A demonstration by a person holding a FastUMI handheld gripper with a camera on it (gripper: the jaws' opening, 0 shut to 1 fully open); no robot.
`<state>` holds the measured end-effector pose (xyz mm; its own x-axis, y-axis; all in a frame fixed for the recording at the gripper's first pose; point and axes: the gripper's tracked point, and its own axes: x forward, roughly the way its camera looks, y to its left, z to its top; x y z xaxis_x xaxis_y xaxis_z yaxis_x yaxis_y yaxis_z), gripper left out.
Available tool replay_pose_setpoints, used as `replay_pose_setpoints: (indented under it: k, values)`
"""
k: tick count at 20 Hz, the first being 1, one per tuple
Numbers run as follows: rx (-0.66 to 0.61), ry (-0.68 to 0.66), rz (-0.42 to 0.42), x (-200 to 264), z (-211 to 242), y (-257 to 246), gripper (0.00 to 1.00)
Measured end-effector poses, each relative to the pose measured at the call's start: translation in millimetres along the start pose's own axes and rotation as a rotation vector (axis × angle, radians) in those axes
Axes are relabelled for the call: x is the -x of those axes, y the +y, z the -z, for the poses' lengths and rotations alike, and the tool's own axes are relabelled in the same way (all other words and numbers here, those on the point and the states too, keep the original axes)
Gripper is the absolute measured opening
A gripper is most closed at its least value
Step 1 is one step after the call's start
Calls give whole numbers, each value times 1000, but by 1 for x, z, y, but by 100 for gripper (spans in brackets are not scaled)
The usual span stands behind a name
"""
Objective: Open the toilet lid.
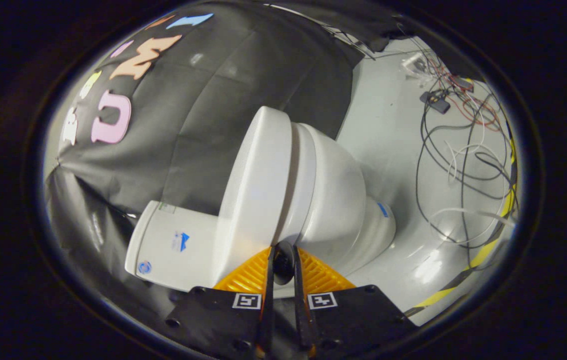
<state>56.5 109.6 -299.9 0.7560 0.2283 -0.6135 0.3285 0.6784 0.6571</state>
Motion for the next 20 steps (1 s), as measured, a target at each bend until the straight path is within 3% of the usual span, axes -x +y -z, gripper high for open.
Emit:
replay_pose_setpoints:
  k: [1,3,5,13,20]
  values:
    - [9,-19,-16,12,-6,8,20]
    - [42,5,0,7,0,6,10]
    - [-8,-7,7,9,-4,9,1]
    - [47,-44,54,28,-14,45,1]
    - [116,-106,165,42,-22,75,1]
